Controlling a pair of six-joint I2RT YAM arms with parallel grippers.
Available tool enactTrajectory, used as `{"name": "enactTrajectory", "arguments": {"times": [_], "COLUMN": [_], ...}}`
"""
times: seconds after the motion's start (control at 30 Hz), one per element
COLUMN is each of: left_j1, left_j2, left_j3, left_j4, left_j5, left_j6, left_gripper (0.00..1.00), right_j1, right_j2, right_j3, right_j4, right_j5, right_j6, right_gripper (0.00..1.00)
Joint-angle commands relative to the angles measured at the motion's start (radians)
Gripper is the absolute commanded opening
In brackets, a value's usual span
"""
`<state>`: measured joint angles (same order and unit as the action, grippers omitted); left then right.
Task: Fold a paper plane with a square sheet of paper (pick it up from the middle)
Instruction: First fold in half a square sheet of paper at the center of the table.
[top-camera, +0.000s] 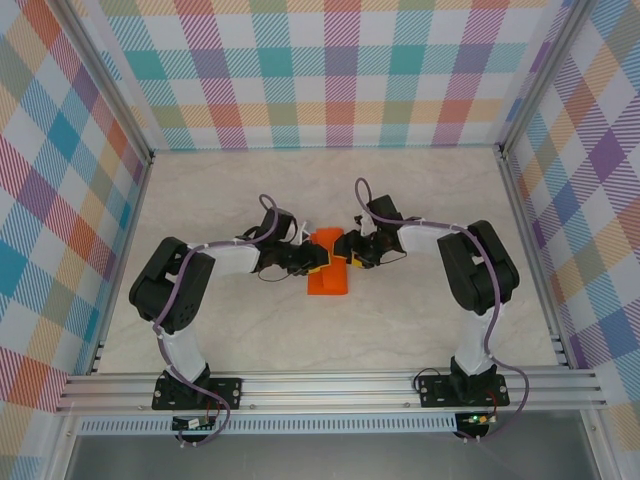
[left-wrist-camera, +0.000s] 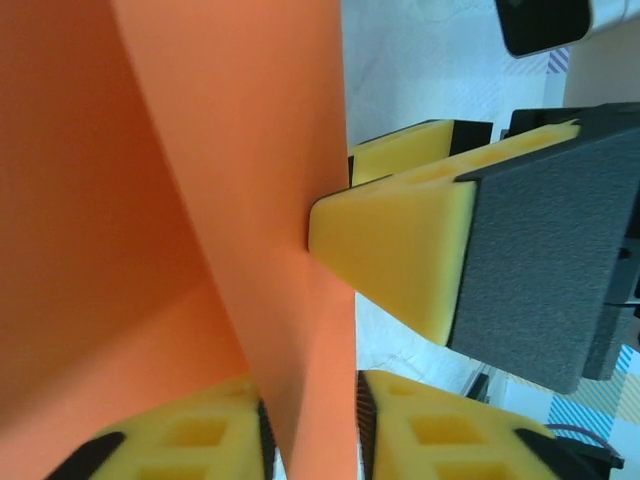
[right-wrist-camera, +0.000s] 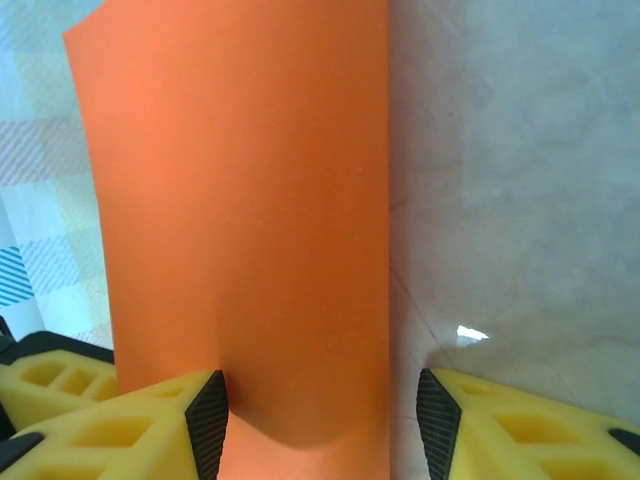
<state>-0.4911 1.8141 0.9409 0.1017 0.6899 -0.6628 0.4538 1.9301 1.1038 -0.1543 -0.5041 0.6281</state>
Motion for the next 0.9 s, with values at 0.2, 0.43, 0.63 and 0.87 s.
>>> {"name": "enactTrajectory", "arguments": {"times": [0.2, 0.43, 0.63, 0.87], "left_j1": [0.048, 0.068, 0.08, 0.099], "left_j2": [0.004, 0.07, 0.106, 0.108], "left_j3": [-0.004, 0.027, 0.046, 0.051], "left_j4": [0.067, 0.096, 0.108, 0.087], "left_j5": [0.014, 0.008, 0.005, 0.003], "left_j6": [-0.024, -0.043, -0.052, -0.031], "left_gripper": [0.33, 0.29, 0.19, 0.07], "right_j1": [0.006, 0.006, 0.006, 0.007], "right_j2": [0.011, 0.016, 0.016, 0.01], "right_j3": [0.016, 0.016, 0.013, 0.016], "right_j4": [-0.01, 0.0, -0.004, -0.01], "right_j5": [0.014, 0.003, 0.008, 0.007], "right_j6": [0.006, 0.014, 0.014, 0.012], "right_gripper": [0.55, 0.55, 0.55, 0.56]}}
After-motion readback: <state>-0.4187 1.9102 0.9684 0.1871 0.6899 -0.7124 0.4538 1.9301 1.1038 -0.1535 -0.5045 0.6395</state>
